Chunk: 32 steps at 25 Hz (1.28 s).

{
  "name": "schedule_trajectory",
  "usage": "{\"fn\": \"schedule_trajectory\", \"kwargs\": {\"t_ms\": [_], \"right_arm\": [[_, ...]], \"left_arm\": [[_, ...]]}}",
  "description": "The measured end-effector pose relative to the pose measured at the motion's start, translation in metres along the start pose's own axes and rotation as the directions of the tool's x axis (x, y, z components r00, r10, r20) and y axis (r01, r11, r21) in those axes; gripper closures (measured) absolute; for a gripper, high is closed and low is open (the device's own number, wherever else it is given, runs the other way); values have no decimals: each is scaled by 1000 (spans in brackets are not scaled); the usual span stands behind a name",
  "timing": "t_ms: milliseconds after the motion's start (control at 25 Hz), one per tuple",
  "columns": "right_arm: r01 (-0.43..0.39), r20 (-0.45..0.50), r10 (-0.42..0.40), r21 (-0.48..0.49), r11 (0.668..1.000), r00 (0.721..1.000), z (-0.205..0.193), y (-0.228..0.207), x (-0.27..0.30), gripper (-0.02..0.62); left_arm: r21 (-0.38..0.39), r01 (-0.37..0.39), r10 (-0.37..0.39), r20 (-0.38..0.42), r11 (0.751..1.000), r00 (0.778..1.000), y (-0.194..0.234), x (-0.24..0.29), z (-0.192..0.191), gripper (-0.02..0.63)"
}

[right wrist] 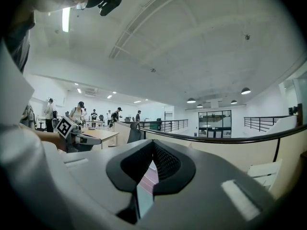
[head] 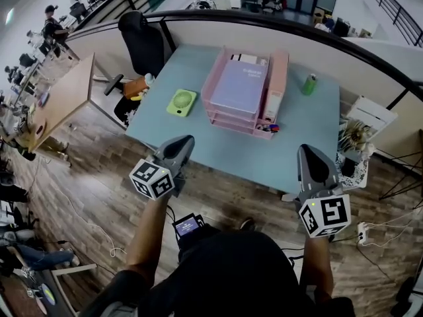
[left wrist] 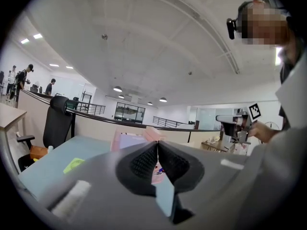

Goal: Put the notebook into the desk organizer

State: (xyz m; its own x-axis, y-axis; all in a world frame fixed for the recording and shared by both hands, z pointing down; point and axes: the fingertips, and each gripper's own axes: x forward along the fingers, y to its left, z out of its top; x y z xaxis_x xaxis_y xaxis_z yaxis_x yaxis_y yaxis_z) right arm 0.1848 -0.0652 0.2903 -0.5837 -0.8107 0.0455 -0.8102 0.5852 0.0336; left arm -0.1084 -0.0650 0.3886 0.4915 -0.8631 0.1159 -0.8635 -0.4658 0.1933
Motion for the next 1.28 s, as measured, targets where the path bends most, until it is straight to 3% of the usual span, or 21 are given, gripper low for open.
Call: {"fn": "schedule_trajectory", "kwargs": {"t_ms": [400,680,1280], "right_arm": [[22,-43,-23,-4,1000,999,-10,-15,8,592],[97,-40,-98,-27,995,994,-4,-12,17,592],[261,-80,-264,-48,964,961,-9,0,43,592]], "left_arm": [[-84,39,-42,-33,996,999,10,49,-19,545],[-139,74,-81,-42,987,996,42,79,-26,545],[-324,141,-182,-102,936,978,103,148,-66,534]]}}
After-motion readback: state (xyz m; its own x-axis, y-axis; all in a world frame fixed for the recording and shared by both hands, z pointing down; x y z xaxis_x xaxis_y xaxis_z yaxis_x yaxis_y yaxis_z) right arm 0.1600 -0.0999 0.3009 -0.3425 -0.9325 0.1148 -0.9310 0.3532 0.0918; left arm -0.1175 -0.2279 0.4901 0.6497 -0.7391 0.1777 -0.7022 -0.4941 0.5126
